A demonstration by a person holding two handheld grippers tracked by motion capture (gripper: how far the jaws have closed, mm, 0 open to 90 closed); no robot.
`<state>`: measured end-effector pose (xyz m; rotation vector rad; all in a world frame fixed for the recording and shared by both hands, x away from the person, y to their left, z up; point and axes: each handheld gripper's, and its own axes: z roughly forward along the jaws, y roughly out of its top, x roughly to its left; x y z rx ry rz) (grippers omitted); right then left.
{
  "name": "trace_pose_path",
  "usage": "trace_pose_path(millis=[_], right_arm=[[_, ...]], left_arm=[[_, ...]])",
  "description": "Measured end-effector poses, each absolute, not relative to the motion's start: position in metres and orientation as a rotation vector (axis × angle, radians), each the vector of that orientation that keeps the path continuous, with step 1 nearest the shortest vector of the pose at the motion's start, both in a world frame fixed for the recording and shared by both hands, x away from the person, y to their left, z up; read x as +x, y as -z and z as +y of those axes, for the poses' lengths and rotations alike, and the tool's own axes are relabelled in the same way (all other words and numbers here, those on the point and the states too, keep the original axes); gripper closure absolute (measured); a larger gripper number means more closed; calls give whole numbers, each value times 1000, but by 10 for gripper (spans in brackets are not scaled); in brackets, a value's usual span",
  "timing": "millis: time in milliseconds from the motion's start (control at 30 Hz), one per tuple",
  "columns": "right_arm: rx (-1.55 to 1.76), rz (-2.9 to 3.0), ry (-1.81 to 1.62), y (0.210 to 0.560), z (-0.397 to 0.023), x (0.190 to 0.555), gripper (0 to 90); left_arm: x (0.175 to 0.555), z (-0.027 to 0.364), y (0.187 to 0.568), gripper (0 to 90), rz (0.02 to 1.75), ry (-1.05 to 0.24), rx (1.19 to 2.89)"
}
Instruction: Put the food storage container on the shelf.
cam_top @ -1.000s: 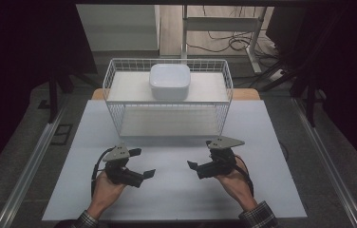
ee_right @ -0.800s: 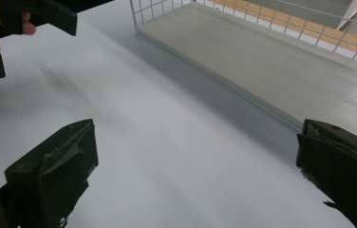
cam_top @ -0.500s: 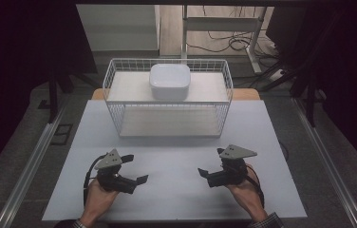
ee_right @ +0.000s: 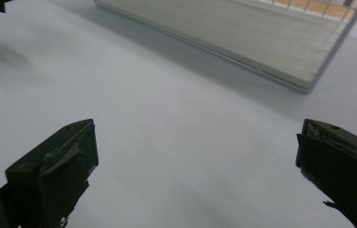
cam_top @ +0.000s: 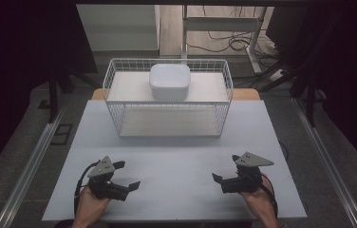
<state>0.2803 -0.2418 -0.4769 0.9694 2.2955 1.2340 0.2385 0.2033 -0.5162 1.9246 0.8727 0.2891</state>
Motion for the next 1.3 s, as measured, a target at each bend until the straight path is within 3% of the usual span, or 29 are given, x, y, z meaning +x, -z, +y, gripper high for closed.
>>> trace_pose_path(millis=[667,1300], right_arm=[[1149,2273,-1115,499,-288,253,0],[1277,2317,-1022,511,-296,248,0]], left_arm=[[221,234,529,26,987,-276,1910],[223,239,541,19,1097,-161,1941]])
